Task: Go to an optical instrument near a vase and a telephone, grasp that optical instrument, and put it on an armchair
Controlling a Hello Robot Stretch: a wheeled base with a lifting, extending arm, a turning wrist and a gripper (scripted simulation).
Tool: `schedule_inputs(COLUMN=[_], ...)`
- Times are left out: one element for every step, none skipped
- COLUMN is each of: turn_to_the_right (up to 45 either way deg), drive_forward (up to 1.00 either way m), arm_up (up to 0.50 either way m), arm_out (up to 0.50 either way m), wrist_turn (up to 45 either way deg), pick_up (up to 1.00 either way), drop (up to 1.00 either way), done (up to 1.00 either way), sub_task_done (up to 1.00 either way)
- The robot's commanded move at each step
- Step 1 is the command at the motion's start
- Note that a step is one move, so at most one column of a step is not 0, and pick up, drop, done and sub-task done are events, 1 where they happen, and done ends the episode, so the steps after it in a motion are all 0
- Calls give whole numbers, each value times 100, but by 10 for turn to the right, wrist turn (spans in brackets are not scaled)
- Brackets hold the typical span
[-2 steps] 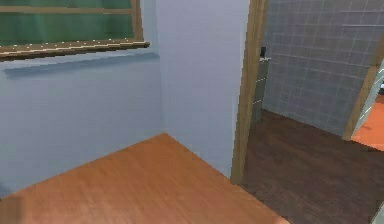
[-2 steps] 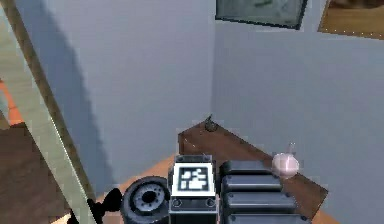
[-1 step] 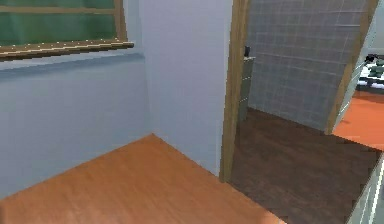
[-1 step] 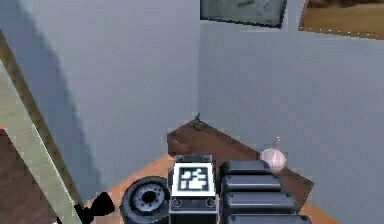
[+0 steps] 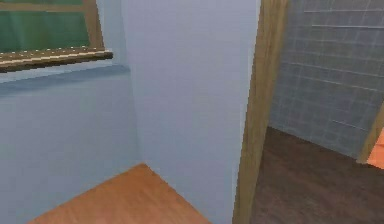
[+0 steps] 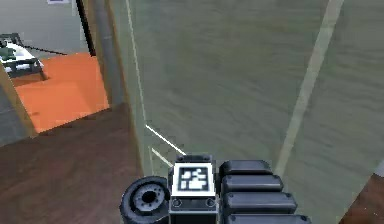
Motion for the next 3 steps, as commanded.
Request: schedule_inputs(turn_to_the_right=[450, 120, 0], drive_forward=[0, 0, 100], arm_up=[0, 0, 0], arm_out=[0, 0, 0], wrist_turn=[0, 0, 0], pick_up=[0, 0, 0], drop=[0, 0, 0], done=[0, 0, 0], sub_task_done=[0, 0, 0])
